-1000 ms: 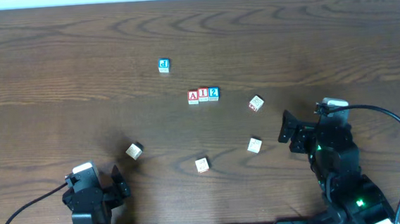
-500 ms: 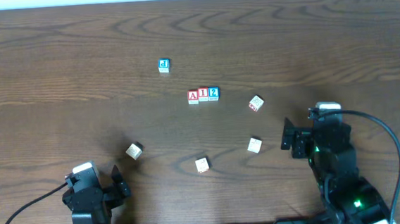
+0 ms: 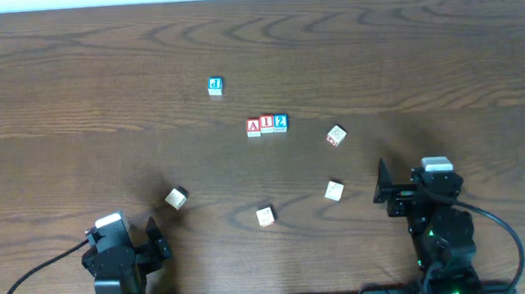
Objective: Spell out Ai2
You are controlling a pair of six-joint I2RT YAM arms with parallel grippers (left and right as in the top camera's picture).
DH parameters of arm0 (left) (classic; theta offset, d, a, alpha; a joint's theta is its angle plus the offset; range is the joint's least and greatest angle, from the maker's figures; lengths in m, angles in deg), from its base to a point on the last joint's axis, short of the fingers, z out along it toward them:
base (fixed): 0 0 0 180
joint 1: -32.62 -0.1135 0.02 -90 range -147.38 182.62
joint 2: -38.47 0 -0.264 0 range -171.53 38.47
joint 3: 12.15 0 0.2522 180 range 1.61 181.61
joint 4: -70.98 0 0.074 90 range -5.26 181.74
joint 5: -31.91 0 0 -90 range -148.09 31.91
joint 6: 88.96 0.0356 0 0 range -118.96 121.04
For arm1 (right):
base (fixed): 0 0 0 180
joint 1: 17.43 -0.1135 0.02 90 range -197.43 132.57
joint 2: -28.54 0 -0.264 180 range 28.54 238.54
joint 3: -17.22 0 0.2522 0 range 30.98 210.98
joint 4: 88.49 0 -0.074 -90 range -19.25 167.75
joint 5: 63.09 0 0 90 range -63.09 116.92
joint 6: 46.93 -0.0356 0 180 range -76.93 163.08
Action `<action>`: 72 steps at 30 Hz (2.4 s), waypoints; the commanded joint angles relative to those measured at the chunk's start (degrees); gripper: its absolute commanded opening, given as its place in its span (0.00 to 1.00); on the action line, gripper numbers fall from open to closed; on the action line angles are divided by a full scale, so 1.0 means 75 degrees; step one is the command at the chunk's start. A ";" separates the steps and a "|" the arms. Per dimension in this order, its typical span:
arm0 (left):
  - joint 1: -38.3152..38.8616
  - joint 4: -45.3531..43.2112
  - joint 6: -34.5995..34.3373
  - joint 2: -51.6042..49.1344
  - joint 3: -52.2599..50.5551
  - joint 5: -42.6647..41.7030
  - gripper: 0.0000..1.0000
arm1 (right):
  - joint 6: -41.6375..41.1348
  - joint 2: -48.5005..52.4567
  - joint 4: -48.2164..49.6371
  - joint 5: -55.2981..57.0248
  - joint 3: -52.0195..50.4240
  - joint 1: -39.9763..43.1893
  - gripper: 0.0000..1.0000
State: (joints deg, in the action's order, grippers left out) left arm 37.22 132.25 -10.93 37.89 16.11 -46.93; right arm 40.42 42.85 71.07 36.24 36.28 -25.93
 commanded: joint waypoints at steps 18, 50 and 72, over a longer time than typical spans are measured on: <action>-0.0023 0.0265 0.0052 0.0044 -0.0038 0.0137 0.95 | 0.0254 -0.1346 -0.0169 -0.0280 -0.0405 0.0236 0.99; -0.0023 0.0265 0.0052 0.0044 -0.0035 0.0137 0.95 | 0.0254 -0.1865 -0.0169 -0.0306 -0.0405 0.0236 0.99; -0.0023 0.0265 0.0052 0.0044 -0.0038 0.0134 0.95 | 0.0251 -0.1865 -0.0169 -0.0306 -0.0405 0.0236 0.99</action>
State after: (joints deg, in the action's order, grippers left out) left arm 37.22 132.25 -10.93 37.89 16.11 -46.95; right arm 41.23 29.47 69.87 34.20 33.90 -25.14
